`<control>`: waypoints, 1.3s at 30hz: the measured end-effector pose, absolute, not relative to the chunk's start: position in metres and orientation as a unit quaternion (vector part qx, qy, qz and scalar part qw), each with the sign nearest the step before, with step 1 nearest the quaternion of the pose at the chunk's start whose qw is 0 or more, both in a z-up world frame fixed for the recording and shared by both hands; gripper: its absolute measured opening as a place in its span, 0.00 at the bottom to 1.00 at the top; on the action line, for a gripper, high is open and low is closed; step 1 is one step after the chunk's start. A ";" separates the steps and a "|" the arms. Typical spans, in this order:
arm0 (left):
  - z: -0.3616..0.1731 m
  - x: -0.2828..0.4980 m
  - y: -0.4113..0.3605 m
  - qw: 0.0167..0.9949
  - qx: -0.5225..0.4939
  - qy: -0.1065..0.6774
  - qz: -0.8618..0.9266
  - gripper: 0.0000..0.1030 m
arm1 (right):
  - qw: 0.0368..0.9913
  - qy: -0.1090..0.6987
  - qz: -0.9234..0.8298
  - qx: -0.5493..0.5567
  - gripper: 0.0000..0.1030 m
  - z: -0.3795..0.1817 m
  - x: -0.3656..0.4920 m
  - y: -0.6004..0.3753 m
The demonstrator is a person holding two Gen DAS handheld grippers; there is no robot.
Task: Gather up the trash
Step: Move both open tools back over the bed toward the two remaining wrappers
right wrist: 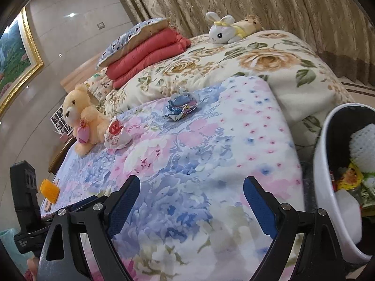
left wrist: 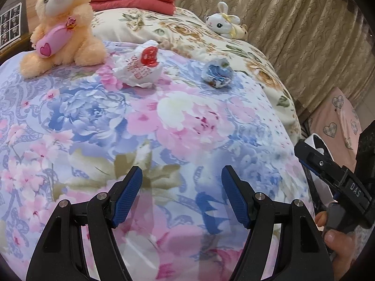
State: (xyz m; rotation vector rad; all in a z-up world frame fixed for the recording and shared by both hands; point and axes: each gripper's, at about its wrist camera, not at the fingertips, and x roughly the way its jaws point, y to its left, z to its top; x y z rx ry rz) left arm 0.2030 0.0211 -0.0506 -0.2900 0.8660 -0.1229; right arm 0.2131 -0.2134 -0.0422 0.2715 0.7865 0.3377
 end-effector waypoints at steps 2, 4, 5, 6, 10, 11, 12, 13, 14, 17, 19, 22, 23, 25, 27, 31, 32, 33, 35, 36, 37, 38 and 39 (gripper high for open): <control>-0.052 0.206 0.025 0.896 -0.140 0.419 -0.055 0.69 | 0.900 0.383 0.165 0.128 0.89 -0.044 0.218 -0.210; -0.052 0.209 0.029 0.895 -0.141 0.420 -0.052 0.69 | 0.899 0.386 0.167 0.126 0.89 -0.047 0.222 -0.207; -0.052 0.210 0.030 0.895 -0.141 0.420 -0.051 0.69 | 0.898 0.388 0.169 0.125 0.89 -0.048 0.225 -0.205; -0.052 0.213 0.032 0.895 -0.141 0.420 -0.050 0.69 | 0.896 0.390 0.170 0.125 0.89 -0.049 0.228 -0.203; -0.051 0.222 0.038 0.896 -0.137 0.419 -0.042 0.70 | 0.894 0.395 0.174 0.119 0.89 -0.054 0.240 -0.197; -0.051 0.225 0.039 0.897 -0.137 0.419 -0.041 0.70 | 0.894 0.396 0.175 0.118 0.89 -0.055 0.242 -0.196; -0.051 0.228 0.041 0.897 -0.137 0.419 -0.040 0.70 | 0.893 0.397 0.176 0.117 0.89 -0.056 0.246 -0.194; -0.050 0.231 0.043 0.897 -0.136 0.419 -0.038 0.70 | 0.893 0.397 0.176 0.115 0.89 -0.056 0.250 -0.193; -0.050 0.236 0.044 0.897 -0.136 0.419 -0.037 0.70 | 0.893 0.398 0.176 0.114 0.89 -0.057 0.254 -0.191; -0.050 0.247 0.050 0.898 -0.133 0.419 -0.031 0.70 | 0.893 0.400 0.176 0.110 0.89 -0.058 0.265 -0.186; -0.050 0.253 0.053 0.898 -0.132 0.419 -0.027 0.70 | 0.892 0.401 0.177 0.109 0.89 -0.059 0.273 -0.184; -0.050 0.265 0.059 0.898 -0.135 0.419 -0.021 0.70 | 0.891 0.403 0.177 0.109 0.89 -0.060 0.285 -0.180; -0.050 0.269 0.061 0.898 -0.137 0.419 -0.020 0.70 | 0.890 0.404 0.177 0.110 0.89 -0.061 0.289 -0.179; -0.049 0.277 0.065 0.898 -0.140 0.417 -0.017 0.70 | 0.889 0.407 0.179 0.111 0.89 -0.062 0.299 -0.176; -0.048 0.283 0.069 0.899 -0.141 0.415 -0.014 0.70 | 0.888 0.408 0.180 0.108 0.89 -0.062 0.309 -0.172; -0.049 0.296 0.073 0.899 -0.143 0.415 -0.011 0.71 | 0.887 0.412 0.181 0.106 0.89 -0.062 0.328 -0.164; -0.049 0.301 0.075 0.897 -0.146 0.416 -0.013 0.71 | 0.886 0.414 0.181 0.105 0.89 -0.063 0.331 -0.163; -0.050 0.303 0.075 0.897 -0.149 0.417 -0.013 0.71 | 0.886 0.415 0.180 0.104 0.89 -0.064 0.337 -0.161; -0.050 0.310 0.078 0.896 -0.157 0.416 -0.012 0.71 | 0.885 0.418 0.179 0.102 0.89 -0.065 0.345 -0.158; -0.050 0.312 0.079 0.896 -0.158 0.416 -0.011 0.71 | 0.885 0.419 0.177 0.100 0.89 -0.066 0.351 -0.156; -0.050 0.315 0.080 0.895 -0.159 0.416 -0.011 0.72 | 0.885 0.420 0.177 0.100 0.89 -0.067 0.353 -0.156; -0.050 0.318 0.080 0.895 -0.159 0.416 -0.011 0.72 | 0.885 0.420 0.176 0.099 0.89 -0.067 0.357 -0.155; -0.050 0.320 0.080 0.895 -0.159 0.416 -0.012 0.72 | 0.884 0.421 0.175 0.100 0.89 -0.068 0.361 -0.154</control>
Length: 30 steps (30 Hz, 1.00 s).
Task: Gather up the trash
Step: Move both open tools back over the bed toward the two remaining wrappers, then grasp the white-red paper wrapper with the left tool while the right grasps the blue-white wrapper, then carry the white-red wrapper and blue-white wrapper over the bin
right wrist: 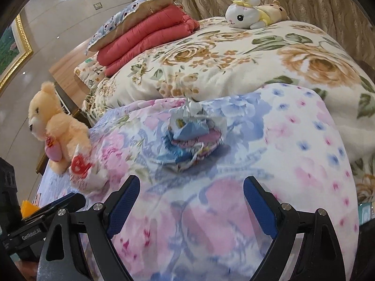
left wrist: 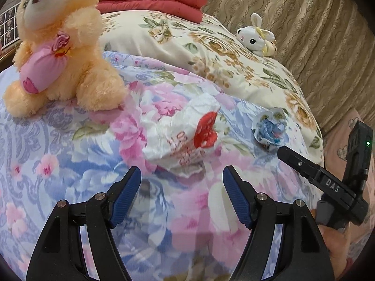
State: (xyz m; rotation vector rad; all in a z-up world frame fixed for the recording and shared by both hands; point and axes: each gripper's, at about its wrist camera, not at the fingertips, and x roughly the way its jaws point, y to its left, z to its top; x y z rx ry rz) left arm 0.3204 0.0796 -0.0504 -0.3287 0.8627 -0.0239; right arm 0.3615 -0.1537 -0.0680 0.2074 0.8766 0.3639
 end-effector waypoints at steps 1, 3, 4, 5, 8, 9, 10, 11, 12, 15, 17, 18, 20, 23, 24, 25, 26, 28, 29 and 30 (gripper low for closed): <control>-0.051 0.323 0.080 0.895 -0.159 0.416 -0.012 0.72 | 0.884 0.422 0.174 0.100 0.89 -0.069 0.366 -0.153; -0.052 0.328 0.079 0.895 -0.159 0.417 -0.013 0.72 | 0.884 0.422 0.173 0.102 0.89 -0.069 0.373 -0.151; -0.052 0.330 0.080 0.894 -0.161 0.418 -0.014 0.72 | 0.884 0.423 0.172 0.103 0.89 -0.069 0.376 -0.151; -0.053 0.332 0.080 0.893 -0.165 0.419 -0.016 0.72 | 0.883 0.424 0.172 0.106 0.89 -0.069 0.380 -0.151; -0.054 0.335 0.080 0.896 -0.167 0.411 -0.011 0.72 | 0.882 0.426 0.170 0.107 0.89 -0.070 0.390 -0.150; -0.054 0.336 0.080 0.898 -0.165 0.408 -0.008 0.72 | 0.883 0.425 0.170 0.107 0.89 -0.070 0.391 -0.149; -0.055 0.337 0.080 0.900 -0.162 0.406 -0.003 0.72 | 0.882 0.427 0.169 0.105 0.89 -0.071 0.394 -0.148; -0.056 0.338 0.080 0.900 -0.161 0.405 -0.003 0.72 | 0.881 0.429 0.170 0.103 0.89 -0.072 0.396 -0.147; -0.056 0.338 0.080 0.901 -0.160 0.404 -0.004 0.68 | 0.882 0.430 0.168 0.099 0.88 -0.073 0.397 -0.146; -0.060 0.341 0.076 0.901 -0.147 0.408 -0.008 0.51 | 0.886 0.426 0.167 0.078 0.69 -0.072 0.395 -0.140; -0.059 0.339 0.076 0.902 -0.143 0.406 -0.011 0.45 | 0.887 0.426 0.165 0.073 0.55 -0.073 0.394 -0.140; -0.058 0.338 0.075 0.903 -0.142 0.405 -0.012 0.42 | 0.887 0.423 0.169 0.074 0.45 -0.072 0.393 -0.141; -0.057 0.335 0.075 0.904 -0.143 0.403 -0.017 0.38 | 0.887 0.422 0.170 0.074 0.40 -0.072 0.390 -0.141; -0.053 0.326 0.071 0.904 -0.145 0.401 -0.028 0.35 | 0.888 0.417 0.180 0.076 0.37 -0.069 0.378 -0.143; -0.051 0.322 0.069 0.904 -0.145 0.400 -0.031 0.35 | 0.888 0.416 0.183 0.077 0.37 -0.068 0.374 -0.143; -0.050 0.318 0.066 0.904 -0.145 0.400 -0.034 0.35 | 0.887 0.415 0.186 0.079 0.37 -0.067 0.367 -0.144; -0.049 0.314 0.064 0.904 -0.146 0.399 -0.038 0.35 | 0.886 0.415 0.189 0.082 0.37 -0.066 0.363 -0.145; -0.047 0.305 0.059 0.904 -0.147 0.399 -0.045 0.35 | 0.884 0.414 0.196 0.092 0.37 -0.064 0.348 -0.149; -0.046 0.300 0.056 0.904 -0.147 0.400 -0.048 0.35 | 0.884 0.413 0.198 0.096 0.37 -0.063 0.342 -0.151; -0.046 0.296 0.053 0.903 -0.147 0.401 -0.051 0.35 | 0.883 0.413 0.200 0.102 0.37 -0.062 0.333 -0.154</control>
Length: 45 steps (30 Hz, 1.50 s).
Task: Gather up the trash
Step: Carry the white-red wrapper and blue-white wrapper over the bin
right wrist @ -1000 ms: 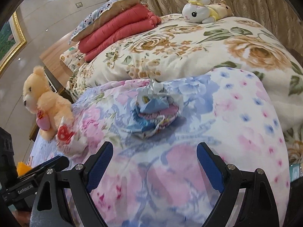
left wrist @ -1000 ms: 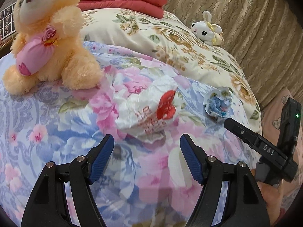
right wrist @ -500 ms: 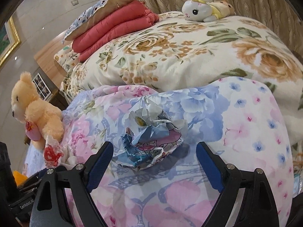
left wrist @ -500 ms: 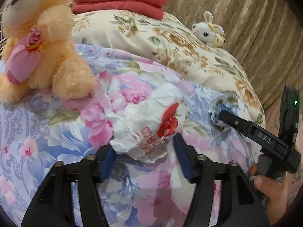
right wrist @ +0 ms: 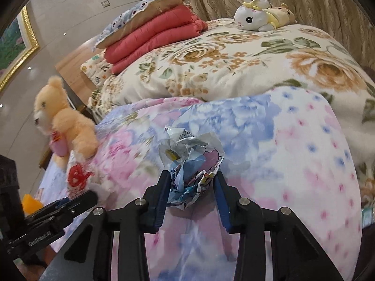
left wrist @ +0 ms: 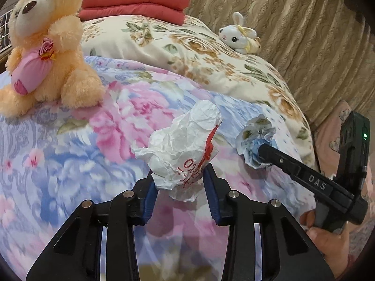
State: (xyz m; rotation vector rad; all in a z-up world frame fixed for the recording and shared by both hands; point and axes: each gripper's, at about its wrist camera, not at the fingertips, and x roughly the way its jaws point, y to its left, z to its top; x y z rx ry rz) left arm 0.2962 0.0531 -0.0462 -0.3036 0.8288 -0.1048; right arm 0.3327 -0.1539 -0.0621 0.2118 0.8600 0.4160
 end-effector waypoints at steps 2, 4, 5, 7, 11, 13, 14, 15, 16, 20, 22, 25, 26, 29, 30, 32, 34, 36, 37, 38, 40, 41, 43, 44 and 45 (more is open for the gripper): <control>-0.046 0.287 0.046 0.902 -0.144 0.403 -0.058 0.35 | 0.882 0.411 0.201 0.112 0.37 -0.060 0.317 -0.161; -0.045 0.276 0.037 0.903 -0.134 0.404 -0.062 0.35 | 0.882 0.409 0.201 0.120 0.37 -0.059 0.302 -0.167; -0.045 0.272 0.033 0.903 -0.132 0.405 -0.066 0.35 | 0.882 0.408 0.202 0.124 0.37 -0.058 0.294 -0.171; -0.045 0.262 0.026 0.902 -0.129 0.406 -0.072 0.35 | 0.881 0.408 0.201 0.130 0.37 -0.059 0.281 -0.177; -0.043 0.243 0.009 0.904 -0.109 0.406 -0.083 0.35 | 0.880 0.410 0.198 0.137 0.37 -0.059 0.257 -0.189; -0.042 0.235 0.002 0.903 -0.106 0.407 -0.089 0.35 | 0.880 0.409 0.195 0.143 0.37 -0.058 0.246 -0.195; -0.042 0.231 -0.001 0.903 -0.105 0.407 -0.093 0.35 | 0.881 0.406 0.193 0.144 0.37 -0.057 0.241 -0.199; -0.041 0.228 -0.004 0.902 -0.105 0.408 -0.095 0.35 | 0.883 0.404 0.191 0.146 0.37 -0.056 0.237 -0.202; -0.041 0.224 -0.008 0.902 -0.104 0.408 -0.098 0.35 | 0.883 0.402 0.190 0.148 0.37 -0.054 0.232 -0.205; -0.039 0.212 -0.021 0.900 -0.100 0.409 -0.108 0.35 | 0.886 0.393 0.189 0.155 0.37 -0.049 0.216 -0.215; -0.037 0.207 -0.028 0.900 -0.097 0.409 -0.115 0.35 | 0.888 0.391 0.187 0.156 0.37 -0.046 0.207 -0.221; -0.034 0.200 -0.039 0.900 -0.091 0.408 -0.124 0.35 | 0.890 0.386 0.184 0.159 0.37 -0.045 0.196 -0.228; -0.034 0.199 -0.042 0.900 -0.089 0.408 -0.126 0.35 | 0.891 0.383 0.182 0.164 0.37 -0.044 0.192 -0.232; -0.031 0.193 -0.052 0.900 -0.081 0.406 -0.133 0.35 | 0.893 0.375 0.176 0.173 0.37 -0.041 0.183 -0.244; -0.030 0.191 -0.054 0.901 -0.079 0.405 -0.134 0.35 | 0.894 0.374 0.176 0.175 0.37 -0.040 0.180 -0.246; -0.028 0.188 -0.060 0.901 -0.075 0.404 -0.138 0.35 | 0.896 0.369 0.173 0.178 0.37 -0.038 0.174 -0.252; -0.027 0.186 -0.066 0.901 -0.071 0.404 -0.142 0.35 | 0.897 0.366 0.172 0.181 0.37 -0.036 0.170 -0.256; -0.026 0.183 -0.072 0.900 -0.066 0.405 -0.145 0.35 | 0.898 0.362 0.170 0.183 0.37 -0.034 0.166 -0.260; -0.026 0.181 -0.076 0.900 -0.064 0.404 -0.148 0.35 | 0.898 0.361 0.169 0.184 0.37 -0.033 0.164 -0.261; -0.025 0.179 -0.078 0.900 -0.062 0.404 -0.150 0.35 | 0.899 0.360 0.168 0.184 0.37 -0.032 0.163 -0.263; -0.024 0.177 -0.083 0.900 -0.058 0.403 -0.153 0.35 | 0.900 0.357 0.167 0.183 0.37 -0.031 0.160 -0.267; -0.023 0.176 -0.086 0.900 -0.056 0.403 -0.155 0.35 | 0.901 0.356 0.166 0.184 0.37 -0.030 0.158 -0.268; -0.021 0.174 -0.090 0.901 -0.052 0.401 -0.158 0.35 | 0.902 0.354 0.164 0.186 0.37 -0.029 0.155 -0.272; -0.020 0.173 -0.093 0.901 -0.050 0.400 -0.160 0.35 | 0.902 0.353 0.164 0.187 0.37 -0.029 0.153 -0.274; -0.019 0.173 -0.095 0.901 -0.049 0.400 -0.161 0.35 | 0.902 0.352 0.163 0.189 0.37 -0.028 0.152 -0.276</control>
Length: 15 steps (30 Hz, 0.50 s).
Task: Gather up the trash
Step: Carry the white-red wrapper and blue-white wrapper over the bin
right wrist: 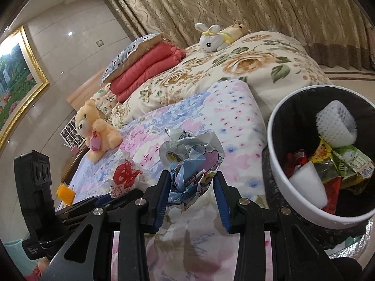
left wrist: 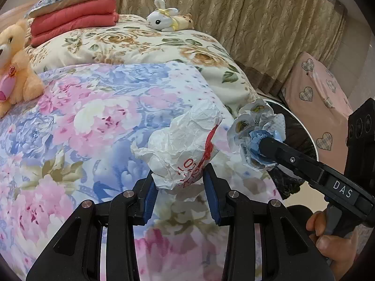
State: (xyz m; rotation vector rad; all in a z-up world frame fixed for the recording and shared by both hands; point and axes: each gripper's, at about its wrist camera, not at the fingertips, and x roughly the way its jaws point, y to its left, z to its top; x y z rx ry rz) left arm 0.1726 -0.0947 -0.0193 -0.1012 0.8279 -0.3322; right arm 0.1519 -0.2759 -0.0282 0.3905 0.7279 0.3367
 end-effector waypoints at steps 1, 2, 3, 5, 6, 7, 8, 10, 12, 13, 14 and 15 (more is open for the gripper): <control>-0.019 0.172 -0.097 0.901 -0.048 0.400 -0.162 0.35 | 0.903 0.351 0.162 0.190 0.37 -0.028 0.151 -0.278; -0.018 0.172 -0.099 0.900 -0.046 0.400 -0.164 0.35 | 0.903 0.350 0.160 0.191 0.37 -0.027 0.149 -0.280; -0.018 0.171 -0.101 0.900 -0.045 0.400 -0.165 0.35 | 0.903 0.349 0.159 0.192 0.37 -0.027 0.148 -0.281; -0.017 0.171 -0.105 0.900 -0.043 0.400 -0.169 0.35 | 0.904 0.347 0.157 0.194 0.37 -0.026 0.146 -0.285; -0.017 0.171 -0.107 0.900 -0.042 0.400 -0.171 0.35 | 0.905 0.346 0.155 0.195 0.37 -0.025 0.145 -0.287; -0.016 0.170 -0.109 0.900 -0.040 0.399 -0.172 0.35 | 0.906 0.344 0.153 0.195 0.37 -0.024 0.144 -0.290; -0.015 0.170 -0.112 0.899 -0.038 0.399 -0.174 0.35 | 0.906 0.343 0.151 0.194 0.37 -0.023 0.143 -0.291; -0.014 0.170 -0.116 0.899 -0.037 0.399 -0.178 0.35 | 0.909 0.340 0.146 0.192 0.37 -0.021 0.140 -0.295; -0.013 0.170 -0.121 0.899 -0.035 0.398 -0.182 0.35 | 0.910 0.338 0.143 0.193 0.37 -0.020 0.138 -0.299; -0.012 0.170 -0.123 0.898 -0.034 0.397 -0.185 0.35 | 0.911 0.337 0.140 0.194 0.37 -0.020 0.136 -0.302; -0.012 0.169 -0.126 0.898 -0.033 0.397 -0.187 0.35 | 0.911 0.336 0.138 0.194 0.37 -0.019 0.136 -0.304; -0.011 0.170 -0.128 0.898 -0.032 0.397 -0.189 0.35 | 0.912 0.335 0.135 0.195 0.37 -0.019 0.134 -0.308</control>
